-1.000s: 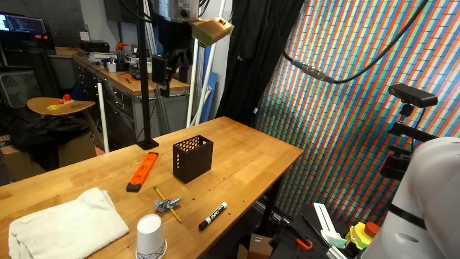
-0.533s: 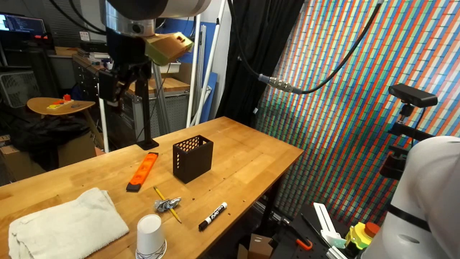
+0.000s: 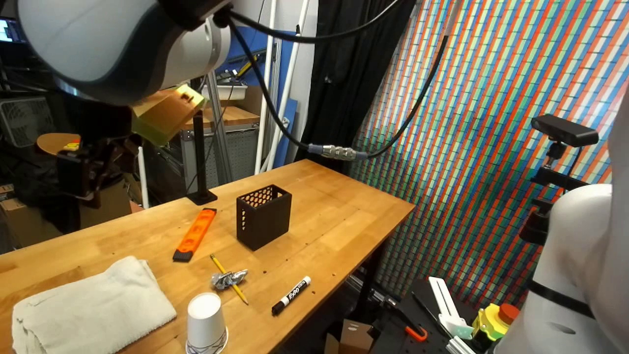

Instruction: Pick up the white towel from the table and place it inside the black basket

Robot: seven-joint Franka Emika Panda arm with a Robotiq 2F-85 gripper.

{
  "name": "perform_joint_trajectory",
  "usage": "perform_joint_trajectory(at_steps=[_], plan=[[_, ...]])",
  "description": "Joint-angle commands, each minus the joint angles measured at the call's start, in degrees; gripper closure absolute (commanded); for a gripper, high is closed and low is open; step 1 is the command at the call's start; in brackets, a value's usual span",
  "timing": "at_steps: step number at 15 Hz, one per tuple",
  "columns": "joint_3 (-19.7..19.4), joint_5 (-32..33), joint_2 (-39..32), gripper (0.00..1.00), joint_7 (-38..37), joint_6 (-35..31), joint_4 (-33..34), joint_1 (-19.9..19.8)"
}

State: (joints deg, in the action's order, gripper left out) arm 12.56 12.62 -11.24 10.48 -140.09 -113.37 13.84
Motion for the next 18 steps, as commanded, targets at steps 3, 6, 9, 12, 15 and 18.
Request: perform_joint_trajectory(at_steps=[3, 6, 9, 12, 15, 18], plan=[[-0.26, 5.36, -12.95, 0.00, -1.31, -2.05, 10.42, 3.84], [-0.79, 6.70, -19.91, 0.00, -0.64, -2.21, 15.47, 6.03], [-1.40, 6.42, -26.31, 0.00, -0.32, -2.89, 19.84, 7.47], [-2.47, 6.40, -32.08, 0.00, 0.00, -4.02, 23.16, 8.19], [-3.43, 6.00, -36.63, 0.00, 0.21, -5.78, 24.78, 7.91], [-4.15, 5.82, -39.96, 0.00, 0.10, -7.06, 25.37, 8.00]])
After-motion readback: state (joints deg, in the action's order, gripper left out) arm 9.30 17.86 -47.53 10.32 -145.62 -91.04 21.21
